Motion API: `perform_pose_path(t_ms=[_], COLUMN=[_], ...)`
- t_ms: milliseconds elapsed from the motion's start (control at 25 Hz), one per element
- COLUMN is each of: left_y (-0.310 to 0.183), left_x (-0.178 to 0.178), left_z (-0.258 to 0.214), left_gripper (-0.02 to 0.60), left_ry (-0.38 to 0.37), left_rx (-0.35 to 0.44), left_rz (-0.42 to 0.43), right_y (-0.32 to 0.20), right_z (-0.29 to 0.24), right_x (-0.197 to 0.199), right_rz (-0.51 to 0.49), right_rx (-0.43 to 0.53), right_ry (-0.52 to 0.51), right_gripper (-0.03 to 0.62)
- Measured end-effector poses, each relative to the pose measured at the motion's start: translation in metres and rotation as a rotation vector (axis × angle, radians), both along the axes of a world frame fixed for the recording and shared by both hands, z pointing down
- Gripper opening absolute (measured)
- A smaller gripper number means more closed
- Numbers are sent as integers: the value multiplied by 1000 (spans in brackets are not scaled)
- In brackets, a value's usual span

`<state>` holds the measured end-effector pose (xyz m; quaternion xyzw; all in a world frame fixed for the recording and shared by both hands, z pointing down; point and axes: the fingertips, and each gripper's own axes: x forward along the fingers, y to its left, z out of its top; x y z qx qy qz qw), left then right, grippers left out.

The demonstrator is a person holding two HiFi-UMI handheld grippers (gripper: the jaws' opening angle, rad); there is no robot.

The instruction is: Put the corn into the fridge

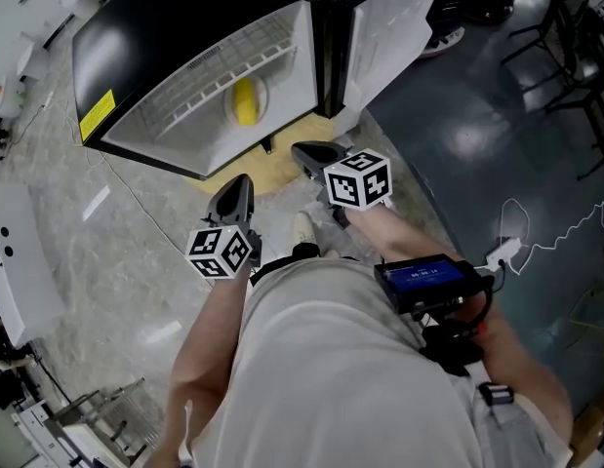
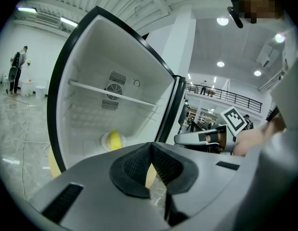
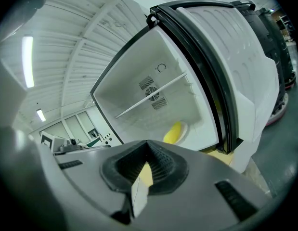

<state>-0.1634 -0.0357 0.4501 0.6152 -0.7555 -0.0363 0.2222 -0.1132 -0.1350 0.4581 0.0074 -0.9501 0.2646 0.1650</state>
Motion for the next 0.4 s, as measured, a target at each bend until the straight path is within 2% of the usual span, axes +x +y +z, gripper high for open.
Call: perform_pose_path(t_ms=[400], left_y=[1], left_x=[12], left_z=[1], left_gripper=[9], left_ry=[-6], left_rx=[-8], left_rz=[1], right_y=[0], right_z=[-5], right_x=[11], right_rz=[2], right_rx=[8], right_ry=[-9], right_gripper=[9])
